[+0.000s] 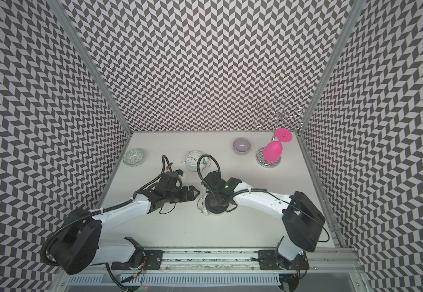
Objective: Insert the battery into the alarm
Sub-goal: Pick up the cover from the alarm, then place the cover at the center of the board.
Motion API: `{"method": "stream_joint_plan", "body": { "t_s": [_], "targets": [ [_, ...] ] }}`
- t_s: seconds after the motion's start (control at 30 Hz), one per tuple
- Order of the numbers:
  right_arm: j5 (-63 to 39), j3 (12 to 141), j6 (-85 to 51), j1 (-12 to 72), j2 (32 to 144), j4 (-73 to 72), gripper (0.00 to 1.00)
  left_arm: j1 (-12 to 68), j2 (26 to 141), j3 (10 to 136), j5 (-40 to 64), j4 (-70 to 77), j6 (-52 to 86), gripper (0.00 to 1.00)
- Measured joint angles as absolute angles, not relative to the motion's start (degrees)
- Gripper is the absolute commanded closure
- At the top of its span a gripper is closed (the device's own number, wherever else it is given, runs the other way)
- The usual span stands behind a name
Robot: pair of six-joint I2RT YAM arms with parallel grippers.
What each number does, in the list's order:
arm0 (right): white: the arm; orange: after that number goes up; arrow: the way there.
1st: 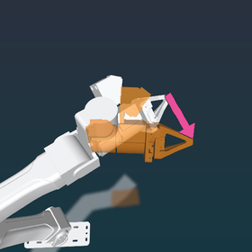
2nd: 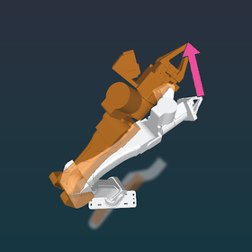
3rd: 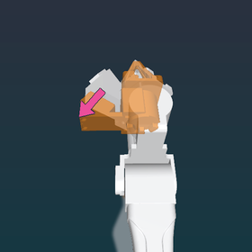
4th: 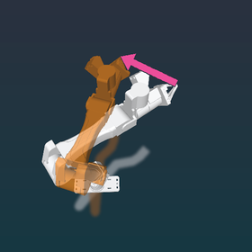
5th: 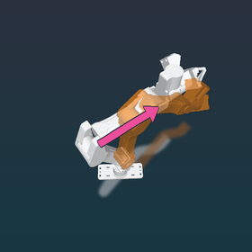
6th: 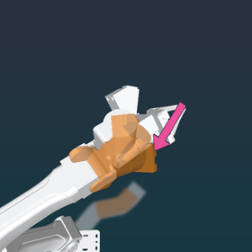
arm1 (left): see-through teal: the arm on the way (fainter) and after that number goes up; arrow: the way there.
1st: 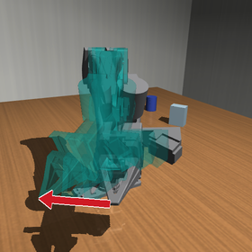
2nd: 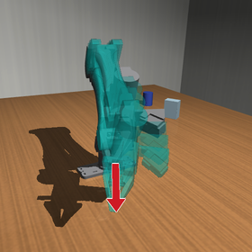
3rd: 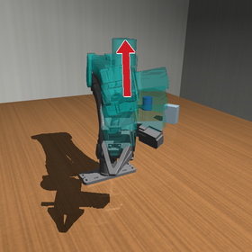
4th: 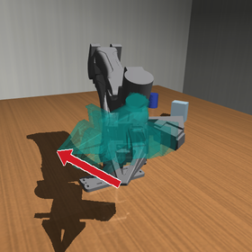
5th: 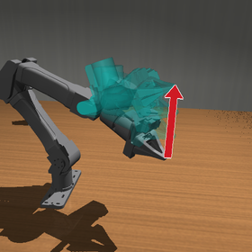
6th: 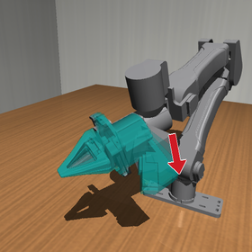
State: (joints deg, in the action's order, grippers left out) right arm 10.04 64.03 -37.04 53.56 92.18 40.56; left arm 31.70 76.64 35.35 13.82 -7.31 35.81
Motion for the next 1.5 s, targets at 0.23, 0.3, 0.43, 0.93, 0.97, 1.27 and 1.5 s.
{"method": "stream_joint_plan", "body": {
  "t_s": [0.23,0.3,0.43,0.93,0.97,1.27,1.5],
  "targets": [
    [10.1,64.0,-37.1,53.6,94.5,41.1,0.72,31.7,76.6,35.4,13.8,-7.3,35.6,0.11],
    [10.3,64.0,-37.1,53.6,94.6,41.1,0.72,31.7,76.6,35.4,13.8,-7.3,35.6,0.11],
    [10.5,64.0,-37.1,53.6,94.6,41.3,0.8,31.6,76.6,35.4,13.8,-7.3,35.6,0.11],
    [9.6,64.7,-37.1,53.6,94.1,41.8,1.0,31.5,76.6,35.5,13.5,-7.7,35.6,0.11],
    [9.6,64.9,-37.1,53.6,93.8,41.8,1.0,31.4,76.6,35.7,13.4,-7.9,35.6,0.1],
    [11.0,65.0,-35.4,46.7,84.9,38.2,1.0,29.0,76.7,39.9,12.1,-11.1,34.9,0.09],
    [9.5,52.2,-32.6,33.3,82.5,31.2,1.0,24.1,78.9,46.9,10.0,-14.4,32.6,0.07]
  ]
}}
